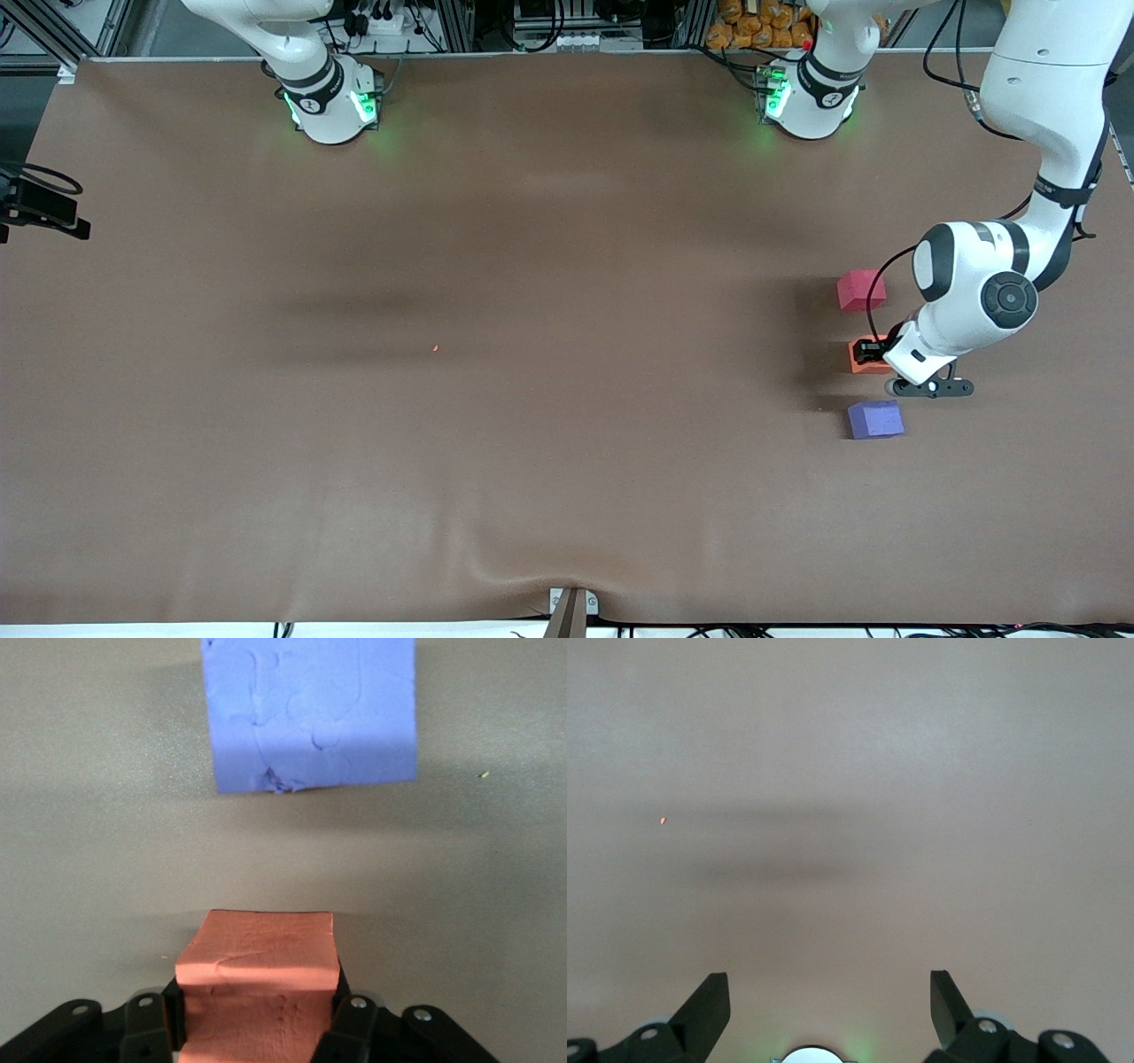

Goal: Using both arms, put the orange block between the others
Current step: 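Lower the orange cube between the pink and blue cubes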

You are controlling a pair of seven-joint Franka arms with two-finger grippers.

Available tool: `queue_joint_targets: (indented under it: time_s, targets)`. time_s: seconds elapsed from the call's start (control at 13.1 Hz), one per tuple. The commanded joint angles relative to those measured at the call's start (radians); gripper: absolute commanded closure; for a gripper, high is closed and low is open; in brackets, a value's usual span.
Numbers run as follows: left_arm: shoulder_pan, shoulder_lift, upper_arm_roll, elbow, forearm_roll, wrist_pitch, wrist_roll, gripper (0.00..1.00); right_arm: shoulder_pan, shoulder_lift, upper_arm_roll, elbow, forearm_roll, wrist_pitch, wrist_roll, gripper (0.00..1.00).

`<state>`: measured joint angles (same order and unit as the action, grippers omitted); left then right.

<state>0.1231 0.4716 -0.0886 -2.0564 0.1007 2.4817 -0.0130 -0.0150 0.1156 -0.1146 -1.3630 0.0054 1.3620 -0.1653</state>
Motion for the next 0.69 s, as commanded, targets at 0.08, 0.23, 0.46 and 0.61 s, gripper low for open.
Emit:
queue_joint_targets:
  time_s: [0.08,0.23,0.46,0.61]
  targets:
    - [-0.003,0.018,-0.005,0.013,0.011,0.016,-0.002,1.00,-0.005,-0.002,0.001,-0.001,-0.008,-0.001,0.010,0.00]
    - [-0.003,0.022,-0.005,0.015,0.010,0.023,-0.007,1.00,-0.002,-0.002,0.001,-0.004,-0.005,-0.003,0.012,0.00]
    - [-0.003,0.032,-0.005,0.015,0.008,0.033,-0.010,0.78,-0.003,-0.002,0.003,-0.002,-0.002,-0.001,0.012,0.00]
    - [-0.003,0.030,-0.006,0.015,0.010,0.033,-0.012,0.00,0.004,-0.002,0.003,-0.002,-0.002,-0.001,0.013,0.00]
